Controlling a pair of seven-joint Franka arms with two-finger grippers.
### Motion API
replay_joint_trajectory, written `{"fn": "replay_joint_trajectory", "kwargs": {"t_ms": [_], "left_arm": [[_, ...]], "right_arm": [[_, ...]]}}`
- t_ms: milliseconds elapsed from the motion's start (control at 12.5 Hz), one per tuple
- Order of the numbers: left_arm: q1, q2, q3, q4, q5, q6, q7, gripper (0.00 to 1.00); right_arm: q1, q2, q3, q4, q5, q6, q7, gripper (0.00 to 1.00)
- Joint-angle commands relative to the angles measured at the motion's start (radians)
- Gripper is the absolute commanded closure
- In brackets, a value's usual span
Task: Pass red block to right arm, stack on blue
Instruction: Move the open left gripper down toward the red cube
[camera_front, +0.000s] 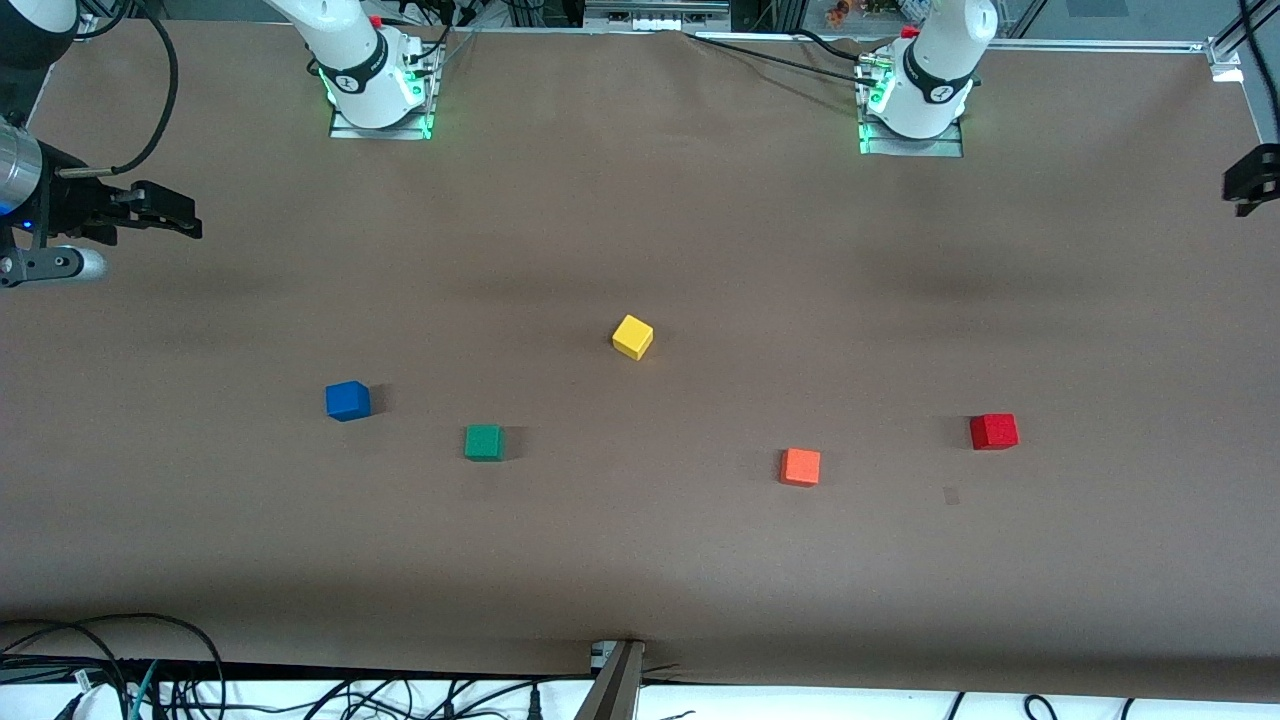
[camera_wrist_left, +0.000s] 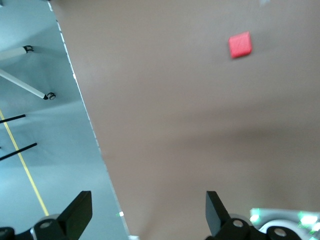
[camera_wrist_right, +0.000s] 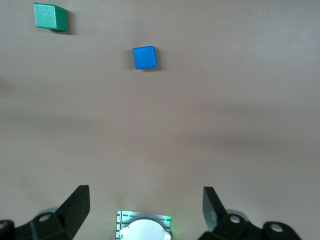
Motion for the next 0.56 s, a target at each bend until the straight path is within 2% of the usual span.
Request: {"fn": "replay_joint_trajectory", "kwargs": {"t_ms": [0,240,481], "left_arm": [[0.096,0.1,0.01,0.064,0.019,0.046,0.27,0.0],[0.181,0.227,0.01,0.144,0.016,0.09,0.49,0.0],[0.236,0.295,0.008,0.158,0.002,0.184,0.651,0.0]], "right_arm": [[-0.015,0.002,0.009,0.011,0.015,-0.004,-0.006,0.0],[-0.015,0.002,0.009,0.011,0.015,-0.004,-0.007,0.0],[-0.015,0.002,0.009,0.011,0.015,-0.004,-0.006,0.0]]}}
